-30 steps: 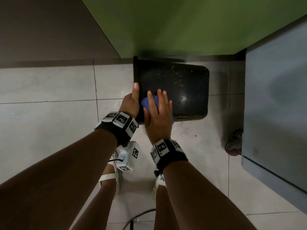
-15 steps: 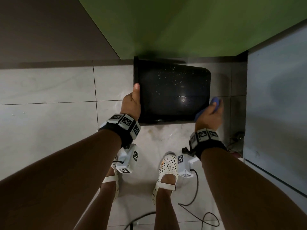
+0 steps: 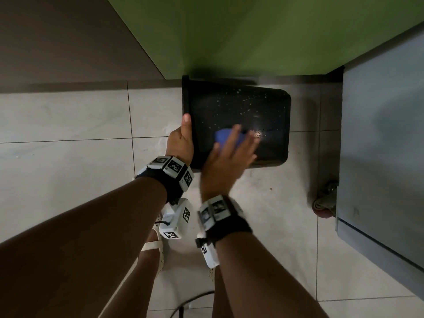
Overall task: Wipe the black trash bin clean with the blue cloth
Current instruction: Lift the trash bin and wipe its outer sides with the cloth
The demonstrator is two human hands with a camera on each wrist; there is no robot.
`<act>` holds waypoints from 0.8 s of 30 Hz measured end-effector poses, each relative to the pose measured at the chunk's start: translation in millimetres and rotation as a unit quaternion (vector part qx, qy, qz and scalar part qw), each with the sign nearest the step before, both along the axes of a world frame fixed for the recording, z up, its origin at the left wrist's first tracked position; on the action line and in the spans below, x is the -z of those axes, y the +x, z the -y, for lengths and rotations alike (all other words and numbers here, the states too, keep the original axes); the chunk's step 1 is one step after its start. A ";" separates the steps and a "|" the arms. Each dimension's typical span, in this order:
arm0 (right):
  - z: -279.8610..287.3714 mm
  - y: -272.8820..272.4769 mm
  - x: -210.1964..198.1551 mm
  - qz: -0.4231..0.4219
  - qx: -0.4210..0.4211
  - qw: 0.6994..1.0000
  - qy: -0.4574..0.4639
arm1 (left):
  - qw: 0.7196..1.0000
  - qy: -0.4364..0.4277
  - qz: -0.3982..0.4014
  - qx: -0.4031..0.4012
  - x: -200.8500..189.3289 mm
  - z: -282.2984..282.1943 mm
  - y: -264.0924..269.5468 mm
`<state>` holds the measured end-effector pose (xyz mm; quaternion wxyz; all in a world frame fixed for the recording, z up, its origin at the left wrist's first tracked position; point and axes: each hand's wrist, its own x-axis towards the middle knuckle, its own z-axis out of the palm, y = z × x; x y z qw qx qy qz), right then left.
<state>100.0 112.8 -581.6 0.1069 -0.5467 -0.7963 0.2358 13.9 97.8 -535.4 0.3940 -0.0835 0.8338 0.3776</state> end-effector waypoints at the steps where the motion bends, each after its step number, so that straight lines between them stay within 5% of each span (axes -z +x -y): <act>1: 8.0 -11.0 -4.9 0.008 -0.064 0.998 0.011 | 1.000 0.001 0.001 0.003 1.8 0.9 -1.6; 8: -57.6 -33.8 -1.8 0.048 -0.199 0.978 0.030 | 0.999 0.014 -0.014 0.032 0.7 4.9 -5.3; 14: -121.6 -58.0 -6.2 0.121 -0.114 0.986 -0.029 | 0.999 0.012 -0.004 0.032 2.2 3.1 -6.0; 24: -19.9 -15.1 -10.4 0.058 -0.302 0.950 0.043 | 1.000 0.024 -0.016 0.003 5.5 5.8 -0.6</act>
